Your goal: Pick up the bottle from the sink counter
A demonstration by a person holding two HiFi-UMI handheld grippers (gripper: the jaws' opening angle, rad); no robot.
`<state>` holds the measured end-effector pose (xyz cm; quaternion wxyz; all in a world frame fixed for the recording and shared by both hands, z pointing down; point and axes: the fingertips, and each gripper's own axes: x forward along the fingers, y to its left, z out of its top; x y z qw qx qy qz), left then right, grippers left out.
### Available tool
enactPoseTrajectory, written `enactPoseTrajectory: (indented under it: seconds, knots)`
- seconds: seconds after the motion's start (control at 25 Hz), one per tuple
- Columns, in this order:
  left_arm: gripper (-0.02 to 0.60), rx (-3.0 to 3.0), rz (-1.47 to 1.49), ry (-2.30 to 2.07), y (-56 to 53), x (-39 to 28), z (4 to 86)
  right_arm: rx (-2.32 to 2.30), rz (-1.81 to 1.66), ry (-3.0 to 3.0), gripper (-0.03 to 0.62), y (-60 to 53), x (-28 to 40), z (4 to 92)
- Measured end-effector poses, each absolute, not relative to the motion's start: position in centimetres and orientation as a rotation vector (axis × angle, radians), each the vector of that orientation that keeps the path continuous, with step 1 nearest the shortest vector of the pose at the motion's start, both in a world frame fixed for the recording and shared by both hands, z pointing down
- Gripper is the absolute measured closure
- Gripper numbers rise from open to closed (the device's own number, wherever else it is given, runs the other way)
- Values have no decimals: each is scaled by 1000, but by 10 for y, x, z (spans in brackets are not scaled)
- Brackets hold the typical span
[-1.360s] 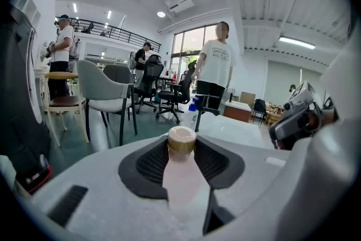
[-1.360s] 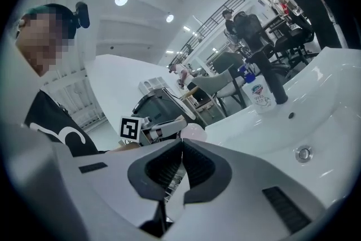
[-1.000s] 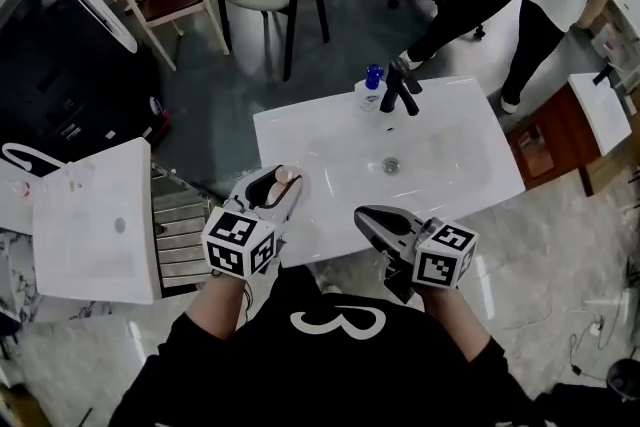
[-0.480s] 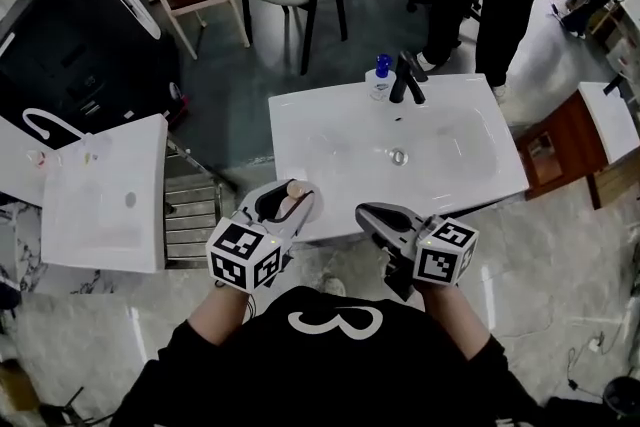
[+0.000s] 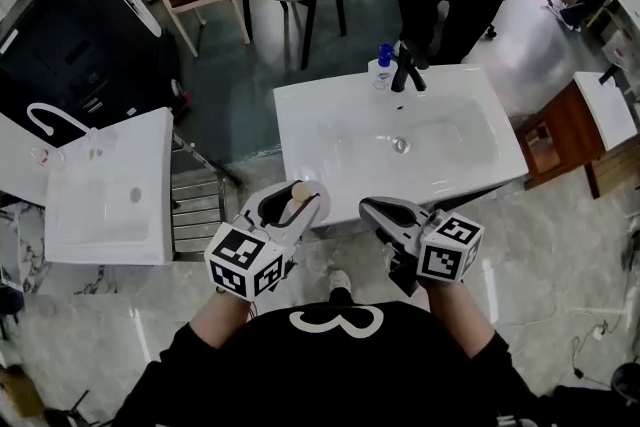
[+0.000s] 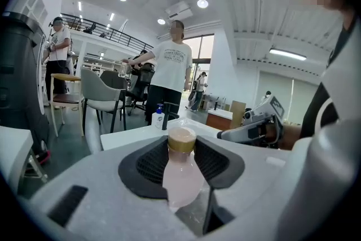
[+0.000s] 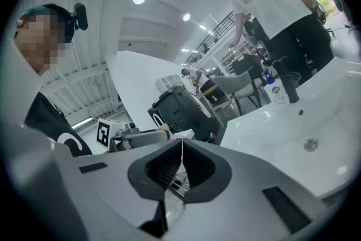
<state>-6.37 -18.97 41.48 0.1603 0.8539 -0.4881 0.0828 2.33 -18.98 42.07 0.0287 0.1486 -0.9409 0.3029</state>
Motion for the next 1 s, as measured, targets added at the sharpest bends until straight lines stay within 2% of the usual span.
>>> enactPoseTrajectory:
  seconds: [1.0]
  knots:
    - [429,2479,193,-1367,36,-100,385,429,847,-2991,580,32,-21,386]
